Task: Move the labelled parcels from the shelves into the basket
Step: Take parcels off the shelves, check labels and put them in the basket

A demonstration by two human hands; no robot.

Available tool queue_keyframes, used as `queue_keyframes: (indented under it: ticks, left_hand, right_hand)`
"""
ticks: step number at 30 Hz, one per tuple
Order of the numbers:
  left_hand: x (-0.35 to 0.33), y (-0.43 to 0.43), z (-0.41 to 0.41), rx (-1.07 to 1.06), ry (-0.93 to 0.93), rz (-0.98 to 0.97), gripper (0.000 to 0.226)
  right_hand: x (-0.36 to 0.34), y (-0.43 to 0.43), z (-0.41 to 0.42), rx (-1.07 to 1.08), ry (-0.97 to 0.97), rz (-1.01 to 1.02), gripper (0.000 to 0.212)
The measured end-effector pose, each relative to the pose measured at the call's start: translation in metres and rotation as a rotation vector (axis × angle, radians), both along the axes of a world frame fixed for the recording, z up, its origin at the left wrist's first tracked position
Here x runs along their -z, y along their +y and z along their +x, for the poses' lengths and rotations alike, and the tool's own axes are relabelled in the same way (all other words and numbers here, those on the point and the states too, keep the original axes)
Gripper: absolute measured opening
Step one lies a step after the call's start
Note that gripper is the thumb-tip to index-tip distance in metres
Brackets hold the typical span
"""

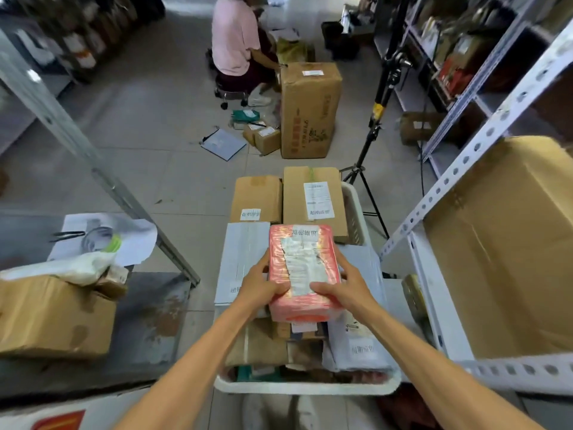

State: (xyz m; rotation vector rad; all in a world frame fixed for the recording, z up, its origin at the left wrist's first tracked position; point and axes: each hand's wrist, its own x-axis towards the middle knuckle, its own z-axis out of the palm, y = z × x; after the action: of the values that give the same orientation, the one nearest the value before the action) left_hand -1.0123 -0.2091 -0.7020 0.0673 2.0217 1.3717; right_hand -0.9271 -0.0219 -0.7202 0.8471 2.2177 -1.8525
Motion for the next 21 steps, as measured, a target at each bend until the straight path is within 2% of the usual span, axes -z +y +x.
queue_keyframes:
  ticks: [6,15,21]
  left_hand:
    - [-0.001,0.008,-0.005,-0.014,0.016,-0.044,0.087]
    - [0.003,0.015,0.001,-0.012,0.079,-0.122,0.083]
    - [0.001,0.021,0.007,-0.011,0.128,-0.197,0.083]
  right_hand:
    - [0.003,0.007,-0.008,-0.046,-0.005,-0.038,0.099]
    - [0.009,0.007,-0.010,-0.044,-0.019,0.069,0.091]
    - [0.012,0.008,-0.009,-0.039,-0.044,0.098,0.093]
